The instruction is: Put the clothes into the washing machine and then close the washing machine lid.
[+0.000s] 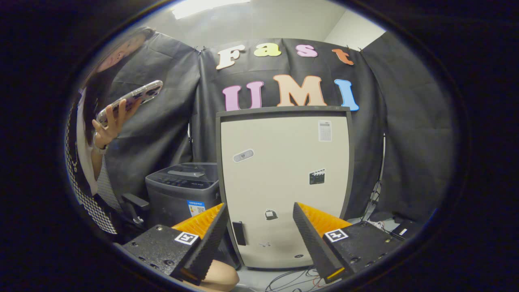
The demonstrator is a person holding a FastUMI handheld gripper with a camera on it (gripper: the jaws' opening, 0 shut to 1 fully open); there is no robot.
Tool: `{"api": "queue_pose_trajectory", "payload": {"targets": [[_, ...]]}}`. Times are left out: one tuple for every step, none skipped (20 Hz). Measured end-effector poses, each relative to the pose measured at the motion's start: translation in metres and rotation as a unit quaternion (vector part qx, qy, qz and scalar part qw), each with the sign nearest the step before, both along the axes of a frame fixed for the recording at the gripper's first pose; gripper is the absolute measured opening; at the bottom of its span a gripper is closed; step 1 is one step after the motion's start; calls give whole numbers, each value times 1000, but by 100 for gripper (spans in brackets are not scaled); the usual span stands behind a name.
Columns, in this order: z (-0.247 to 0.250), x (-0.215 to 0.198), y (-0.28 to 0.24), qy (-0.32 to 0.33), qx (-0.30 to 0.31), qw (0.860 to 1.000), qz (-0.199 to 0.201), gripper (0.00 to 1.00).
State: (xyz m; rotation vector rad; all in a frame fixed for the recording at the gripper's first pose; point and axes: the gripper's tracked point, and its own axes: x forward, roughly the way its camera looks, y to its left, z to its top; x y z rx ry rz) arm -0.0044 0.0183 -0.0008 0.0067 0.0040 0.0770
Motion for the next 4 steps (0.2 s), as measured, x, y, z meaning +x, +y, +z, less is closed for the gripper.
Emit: {"api": "queue_pose_trajectory", "payload": {"targets": [[0,0,0,-1,0,1000,0,97],[0,0,0,-1,0,1000,0,97],[0,1,0,0,0,1000,0,97],[0,1,0,0,0,1000,0,97]]}}
